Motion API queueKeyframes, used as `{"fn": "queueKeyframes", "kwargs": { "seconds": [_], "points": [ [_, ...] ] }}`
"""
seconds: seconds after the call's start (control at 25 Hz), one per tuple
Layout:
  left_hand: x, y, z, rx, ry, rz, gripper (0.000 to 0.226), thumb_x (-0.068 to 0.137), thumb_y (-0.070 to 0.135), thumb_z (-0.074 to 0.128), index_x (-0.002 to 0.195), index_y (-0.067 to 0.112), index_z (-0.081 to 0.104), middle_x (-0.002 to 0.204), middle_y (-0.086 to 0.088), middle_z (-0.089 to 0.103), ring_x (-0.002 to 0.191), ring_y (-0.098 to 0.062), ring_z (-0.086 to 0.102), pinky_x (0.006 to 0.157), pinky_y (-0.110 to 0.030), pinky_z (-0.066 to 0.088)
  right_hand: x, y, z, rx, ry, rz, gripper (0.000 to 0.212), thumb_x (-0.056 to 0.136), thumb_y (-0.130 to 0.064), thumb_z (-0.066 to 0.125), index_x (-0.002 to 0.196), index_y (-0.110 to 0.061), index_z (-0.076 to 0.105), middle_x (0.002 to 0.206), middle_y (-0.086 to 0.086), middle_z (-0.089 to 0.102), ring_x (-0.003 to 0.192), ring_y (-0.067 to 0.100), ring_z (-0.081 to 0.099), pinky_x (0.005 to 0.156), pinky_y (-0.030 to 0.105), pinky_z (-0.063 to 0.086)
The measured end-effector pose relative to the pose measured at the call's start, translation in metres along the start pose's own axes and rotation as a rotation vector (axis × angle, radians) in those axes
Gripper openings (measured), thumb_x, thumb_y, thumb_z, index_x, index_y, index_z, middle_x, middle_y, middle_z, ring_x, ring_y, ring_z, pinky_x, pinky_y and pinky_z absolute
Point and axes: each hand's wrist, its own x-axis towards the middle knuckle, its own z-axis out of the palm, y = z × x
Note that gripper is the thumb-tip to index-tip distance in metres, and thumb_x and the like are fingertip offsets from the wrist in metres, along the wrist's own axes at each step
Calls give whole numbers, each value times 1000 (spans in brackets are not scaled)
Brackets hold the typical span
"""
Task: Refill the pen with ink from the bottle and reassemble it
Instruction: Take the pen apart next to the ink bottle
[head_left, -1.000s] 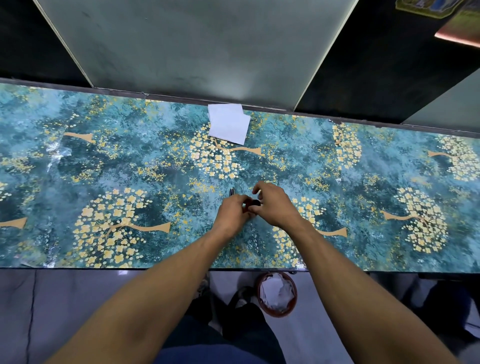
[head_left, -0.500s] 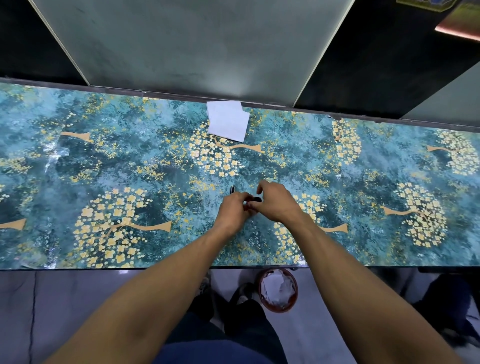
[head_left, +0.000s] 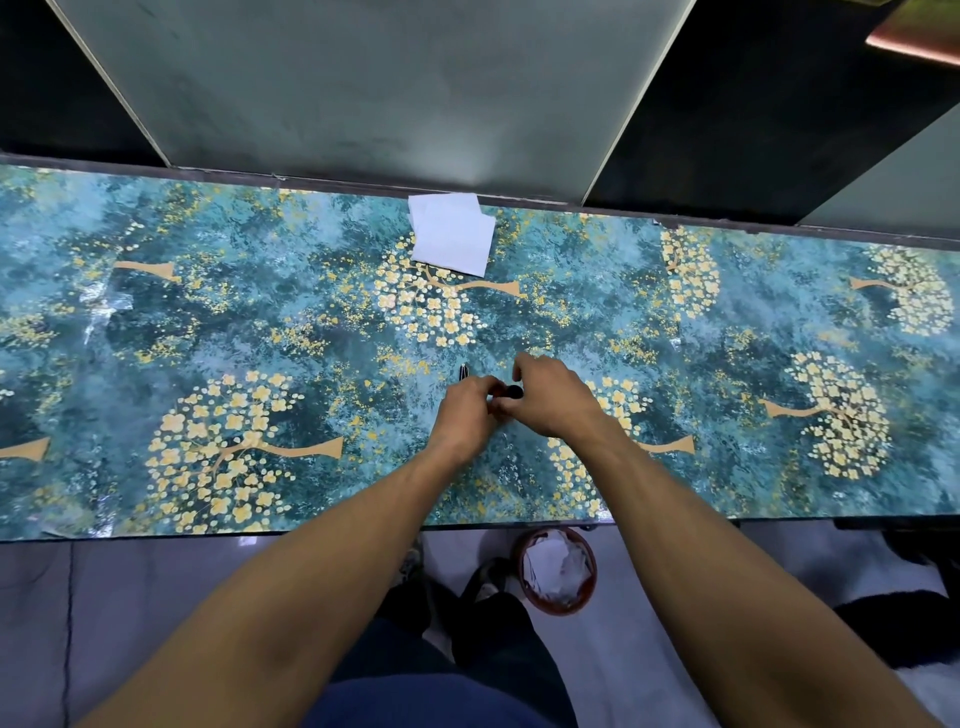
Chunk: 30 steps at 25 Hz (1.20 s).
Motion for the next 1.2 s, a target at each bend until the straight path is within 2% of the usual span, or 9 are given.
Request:
{"fn": "queueKeyframes", "kwargs": {
  "seconds": [0.08,0.2,0.32,0.44,0.56,0.64,0.8,1.0,1.2],
  "points": [
    [0,0,0,-11,6,2,25,81,8,71,106,14,73,97,-4,73,82,-16,68,72,-27,52,-2,-4,3,-104,55,55,46,92,-50,61,116,-11,55,105,11,61,96,33,62,66,38,45],
    [1,-1,0,-17,4,0,23,81,9,70,103,13,72,94,-4,74,80,-15,69,72,-29,55,-3,-9,1,-190,60,4,32,97,-38,60,111,-9,59,106,14,65,96,36,65,64,37,42],
    [2,-4,1,-17,-20,-21,21,79,11,75,98,17,71,94,-1,72,81,-15,68,77,-37,57,-3,-8,-4,-175,41,-112,17,93,-22,64,105,-12,55,104,12,62,91,34,62,63,38,42],
    [3,-5,1,-11,-34,-29,21,77,12,77,95,19,70,93,1,72,81,-16,68,77,-39,57,-2,-2,-6,-83,-6,-160,17,90,-16,66,104,-15,56,103,7,58,89,30,58,67,39,46],
    [3,-4,0,3,-26,-5,27,80,11,75,106,16,71,101,-2,72,82,-16,68,78,-37,57,-2,0,-4,7,13,-98,24,87,-27,70,103,-17,54,102,6,58,90,28,57,72,42,51],
    [3,-3,0,5,-18,6,28,81,9,73,108,15,71,103,-3,72,81,-15,67,76,-33,57,-2,-3,0,-19,47,-46,27,89,-34,68,101,-16,52,98,6,58,87,28,56,68,40,48],
    [4,-4,-1,-4,-27,2,26,81,7,71,106,14,70,101,-3,72,80,-13,67,73,-31,56,0,-7,1,-35,80,-48,18,91,-27,67,96,-15,54,96,7,62,82,29,58,65,39,48],
    [6,-8,2,-12,-33,-29,29,77,13,79,104,17,70,101,-1,71,88,-15,69,80,-39,58,5,10,-10,166,158,-19,14,84,-22,71,91,-19,60,89,3,67,81,24,62,71,40,55],
    [5,-4,4,36,-8,-46,36,79,15,78,113,16,69,112,-6,68,96,-20,67,90,-39,55,8,44,5,151,180,106,13,85,-16,68,96,-18,63,101,9,64,89,28,63,73,37,53]
  ]
}}
